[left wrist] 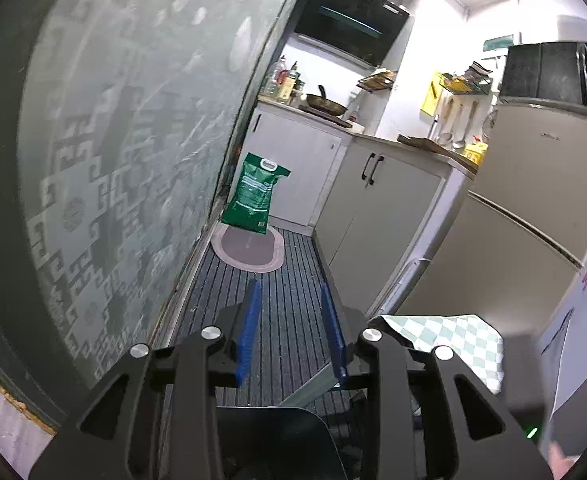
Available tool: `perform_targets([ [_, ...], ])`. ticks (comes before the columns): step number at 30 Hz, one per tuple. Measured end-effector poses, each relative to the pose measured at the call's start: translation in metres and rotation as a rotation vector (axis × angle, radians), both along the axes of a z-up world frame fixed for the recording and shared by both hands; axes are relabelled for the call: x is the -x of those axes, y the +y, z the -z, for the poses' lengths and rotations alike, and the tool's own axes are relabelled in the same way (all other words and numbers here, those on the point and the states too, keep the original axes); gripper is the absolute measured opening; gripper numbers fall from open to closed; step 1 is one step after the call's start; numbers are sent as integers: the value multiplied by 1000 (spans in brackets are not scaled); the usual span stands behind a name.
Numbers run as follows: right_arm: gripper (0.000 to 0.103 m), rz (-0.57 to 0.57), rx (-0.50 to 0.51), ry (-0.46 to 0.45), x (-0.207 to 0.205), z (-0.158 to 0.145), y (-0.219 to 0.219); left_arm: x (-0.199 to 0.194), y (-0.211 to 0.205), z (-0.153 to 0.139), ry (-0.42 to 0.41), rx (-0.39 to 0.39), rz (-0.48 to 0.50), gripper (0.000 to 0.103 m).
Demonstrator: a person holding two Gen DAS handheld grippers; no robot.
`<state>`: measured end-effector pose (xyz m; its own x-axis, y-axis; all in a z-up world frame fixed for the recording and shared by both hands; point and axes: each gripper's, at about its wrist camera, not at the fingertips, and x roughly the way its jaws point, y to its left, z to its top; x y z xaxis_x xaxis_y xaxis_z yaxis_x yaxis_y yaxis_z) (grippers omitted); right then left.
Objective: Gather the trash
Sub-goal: 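Move both tools back to the table toward the brown ball and white cup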
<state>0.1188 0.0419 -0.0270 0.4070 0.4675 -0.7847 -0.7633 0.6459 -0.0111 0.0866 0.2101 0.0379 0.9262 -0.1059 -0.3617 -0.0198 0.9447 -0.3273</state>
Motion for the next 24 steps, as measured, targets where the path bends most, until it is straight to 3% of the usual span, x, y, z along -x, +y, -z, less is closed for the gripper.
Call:
perform_targets([
  [5, 45, 91, -46, -43, -21, -25, -45, -11, -25, -1, 11, -26, 47, 38],
  [16, 42, 255, -75, -63, -61, -32, -124, -39, -87, 5, 55, -80, 169, 43],
  [24, 41, 290, -11, -67, -83, -21, -157, -58, -133, 14, 92, -149, 271, 45],
])
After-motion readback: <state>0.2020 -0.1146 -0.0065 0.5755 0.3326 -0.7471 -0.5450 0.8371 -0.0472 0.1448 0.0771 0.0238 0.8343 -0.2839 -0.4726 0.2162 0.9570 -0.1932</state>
